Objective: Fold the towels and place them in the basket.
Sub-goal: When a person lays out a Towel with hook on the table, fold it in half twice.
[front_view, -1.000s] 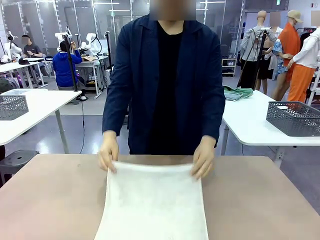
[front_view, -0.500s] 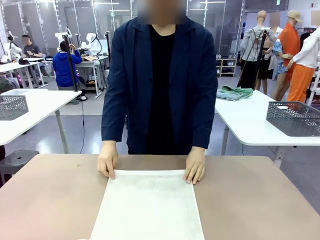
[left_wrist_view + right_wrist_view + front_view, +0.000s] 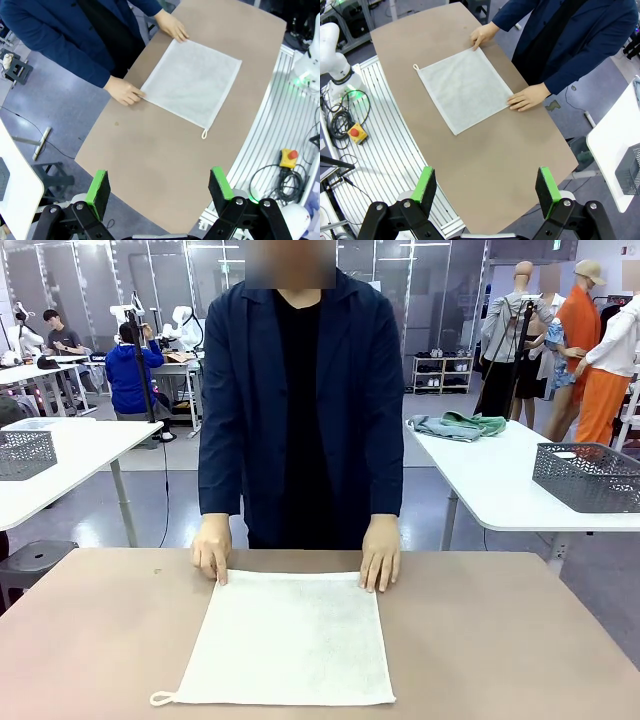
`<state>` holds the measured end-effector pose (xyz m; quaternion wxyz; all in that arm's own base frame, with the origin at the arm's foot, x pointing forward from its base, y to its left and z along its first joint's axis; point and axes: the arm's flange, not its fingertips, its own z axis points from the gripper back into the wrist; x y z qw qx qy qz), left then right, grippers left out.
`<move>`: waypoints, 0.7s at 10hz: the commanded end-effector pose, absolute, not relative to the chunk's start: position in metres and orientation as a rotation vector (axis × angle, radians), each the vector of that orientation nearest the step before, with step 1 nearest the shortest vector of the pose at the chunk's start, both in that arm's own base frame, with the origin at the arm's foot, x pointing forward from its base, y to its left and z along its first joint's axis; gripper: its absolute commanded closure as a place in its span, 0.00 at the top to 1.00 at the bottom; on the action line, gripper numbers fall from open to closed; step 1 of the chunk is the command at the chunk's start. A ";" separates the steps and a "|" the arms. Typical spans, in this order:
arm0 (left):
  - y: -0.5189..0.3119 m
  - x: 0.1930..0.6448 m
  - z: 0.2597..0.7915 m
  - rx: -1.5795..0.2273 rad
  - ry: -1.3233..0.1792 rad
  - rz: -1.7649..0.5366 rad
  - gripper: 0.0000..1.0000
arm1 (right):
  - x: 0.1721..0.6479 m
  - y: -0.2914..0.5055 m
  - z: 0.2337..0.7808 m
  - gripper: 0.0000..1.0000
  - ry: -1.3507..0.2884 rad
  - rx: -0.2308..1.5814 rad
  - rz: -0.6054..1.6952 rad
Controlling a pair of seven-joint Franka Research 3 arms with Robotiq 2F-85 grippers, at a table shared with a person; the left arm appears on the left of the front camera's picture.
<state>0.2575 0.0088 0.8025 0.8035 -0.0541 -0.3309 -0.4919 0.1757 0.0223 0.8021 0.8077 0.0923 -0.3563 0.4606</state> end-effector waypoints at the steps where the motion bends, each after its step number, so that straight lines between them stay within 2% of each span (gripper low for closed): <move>1: 0.008 0.257 0.802 -0.127 -0.713 -1.069 1.00 | 0.175 0.022 0.803 1.00 -0.770 0.197 0.988; 4: 0.009 0.258 0.803 -0.116 -0.709 -1.054 1.00 | 0.176 0.022 0.802 1.00 -0.762 0.197 0.985; 7: -0.035 0.261 0.760 -0.092 -0.607 -1.183 1.00 | 0.186 0.075 0.771 1.00 -0.681 0.239 1.154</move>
